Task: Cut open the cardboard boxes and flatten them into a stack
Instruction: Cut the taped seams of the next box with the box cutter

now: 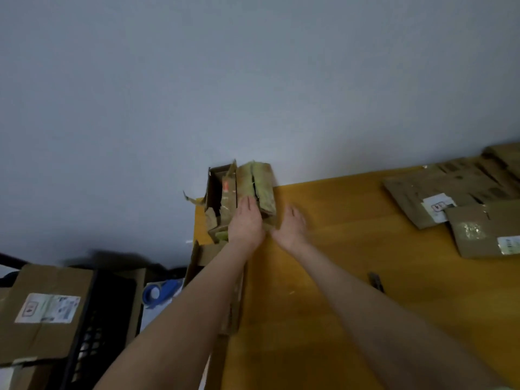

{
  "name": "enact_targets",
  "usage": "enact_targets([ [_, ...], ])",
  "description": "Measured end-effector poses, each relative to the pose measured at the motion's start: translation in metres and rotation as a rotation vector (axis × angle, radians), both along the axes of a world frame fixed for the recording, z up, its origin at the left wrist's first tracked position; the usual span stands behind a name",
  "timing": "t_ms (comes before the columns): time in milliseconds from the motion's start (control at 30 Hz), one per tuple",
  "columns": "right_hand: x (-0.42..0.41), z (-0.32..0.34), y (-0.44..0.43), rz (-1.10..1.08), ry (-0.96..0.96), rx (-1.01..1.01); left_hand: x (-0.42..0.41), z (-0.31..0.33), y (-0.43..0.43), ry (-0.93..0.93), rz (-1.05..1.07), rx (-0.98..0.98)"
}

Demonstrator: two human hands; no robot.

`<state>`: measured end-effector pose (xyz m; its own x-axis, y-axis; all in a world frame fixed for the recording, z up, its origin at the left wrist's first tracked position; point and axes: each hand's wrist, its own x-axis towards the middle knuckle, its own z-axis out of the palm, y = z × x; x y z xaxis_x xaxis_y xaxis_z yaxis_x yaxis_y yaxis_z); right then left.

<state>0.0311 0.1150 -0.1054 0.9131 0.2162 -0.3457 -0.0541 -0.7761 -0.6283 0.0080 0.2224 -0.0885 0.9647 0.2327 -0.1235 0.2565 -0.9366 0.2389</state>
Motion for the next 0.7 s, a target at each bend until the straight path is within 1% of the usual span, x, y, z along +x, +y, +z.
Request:
enact_targets([
  [100,0.014,-0.011,0.012,-0.025,0.076,0.067,0.017,-0.007,0.009,0.040,0.007,-0.020],
  [200,0.014,-0.022,0.016,-0.019,0.093,0.065,0.028,-0.008,0.015,0.051,-0.059,0.123],
  [267,0.010,-0.027,0.015,-0.034,0.096,0.128,0.031,-0.005,0.016,0.048,-0.136,0.202],
  [333,0.006,-0.026,0.009,-0.063,0.116,0.222,0.030,-0.004,0.016,0.049,-0.167,0.203],
  [367,0.006,-0.026,0.004,-0.073,0.123,0.262,0.029,-0.004,0.016,0.044,-0.147,0.151],
  [467,0.006,-0.021,-0.010,-0.049,0.153,0.320,0.024,-0.004,0.011,-0.002,-0.006,-0.175],
  [500,0.005,-0.019,-0.014,-0.039,0.163,0.333,0.023,-0.002,0.008,0.010,0.006,-0.249],
  [567,0.000,-0.016,-0.021,-0.051,0.183,0.374,0.019,-0.001,-0.002,0.029,-0.002,-0.320],
  [600,-0.003,-0.015,-0.025,-0.082,0.191,0.396,0.015,-0.002,-0.008,0.009,-0.006,-0.336],
  [700,-0.011,-0.014,-0.048,-0.171,0.198,0.403,-0.006,-0.007,-0.028,-0.112,0.035,-0.366],
])
